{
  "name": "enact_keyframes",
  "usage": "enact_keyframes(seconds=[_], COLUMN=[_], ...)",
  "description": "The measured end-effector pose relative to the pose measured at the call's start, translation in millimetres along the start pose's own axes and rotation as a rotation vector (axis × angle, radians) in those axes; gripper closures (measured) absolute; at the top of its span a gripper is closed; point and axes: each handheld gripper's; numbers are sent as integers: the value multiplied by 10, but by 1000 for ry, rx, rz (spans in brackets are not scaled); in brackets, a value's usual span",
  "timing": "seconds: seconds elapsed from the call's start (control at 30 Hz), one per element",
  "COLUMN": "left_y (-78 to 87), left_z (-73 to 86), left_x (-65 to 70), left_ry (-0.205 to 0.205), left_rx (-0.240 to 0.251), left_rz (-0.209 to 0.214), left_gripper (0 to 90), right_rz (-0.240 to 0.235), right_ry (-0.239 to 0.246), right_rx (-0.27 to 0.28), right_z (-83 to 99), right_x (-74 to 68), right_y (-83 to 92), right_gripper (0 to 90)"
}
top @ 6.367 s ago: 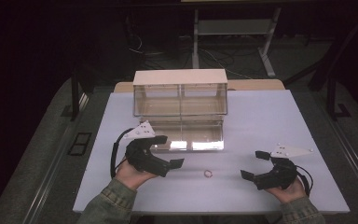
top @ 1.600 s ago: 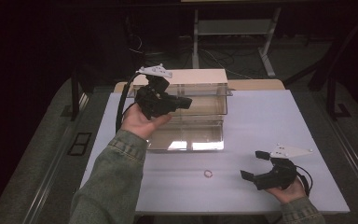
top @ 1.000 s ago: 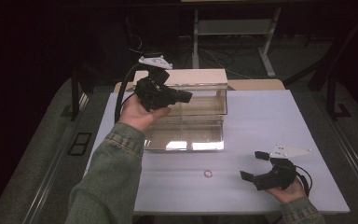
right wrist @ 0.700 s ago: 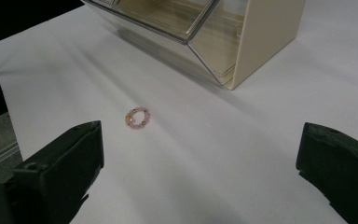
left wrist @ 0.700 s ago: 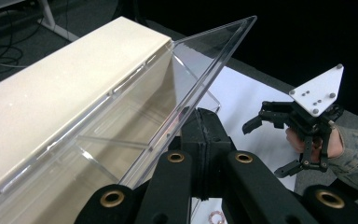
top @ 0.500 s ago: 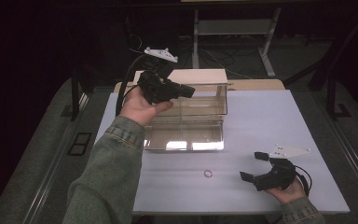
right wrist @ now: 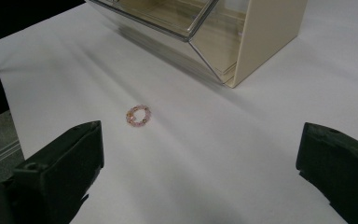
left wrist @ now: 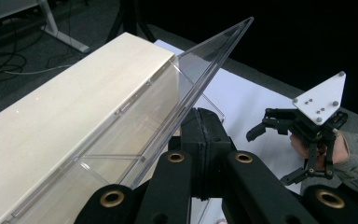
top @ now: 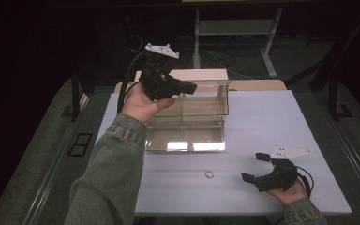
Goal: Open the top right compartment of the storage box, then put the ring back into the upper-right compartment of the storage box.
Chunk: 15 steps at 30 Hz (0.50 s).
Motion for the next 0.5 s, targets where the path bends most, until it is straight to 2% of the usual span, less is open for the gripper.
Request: enact_keyframes(seconds=[0.17,0.5], left_y=[18,0], left_z=[14,10], left_x=[2,-4], left_ry=[-2,-5], left_rx=[9,10], left_rz=[-3,1], left_gripper=[895,895], right_rz=[-15,-23], right_ry=[11,77], right_rx=[-16,-91], right_z=[-34,-158], right_x=[-33,-153], right_y=[-14,-89], right_gripper=[4,4])
Point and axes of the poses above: each handheld gripper's, and its own axes: y roughly backward along the jaws, z roughly out of its underside, x roughly to its right, and after that the axes turned 10 degrees about -x, right-handed
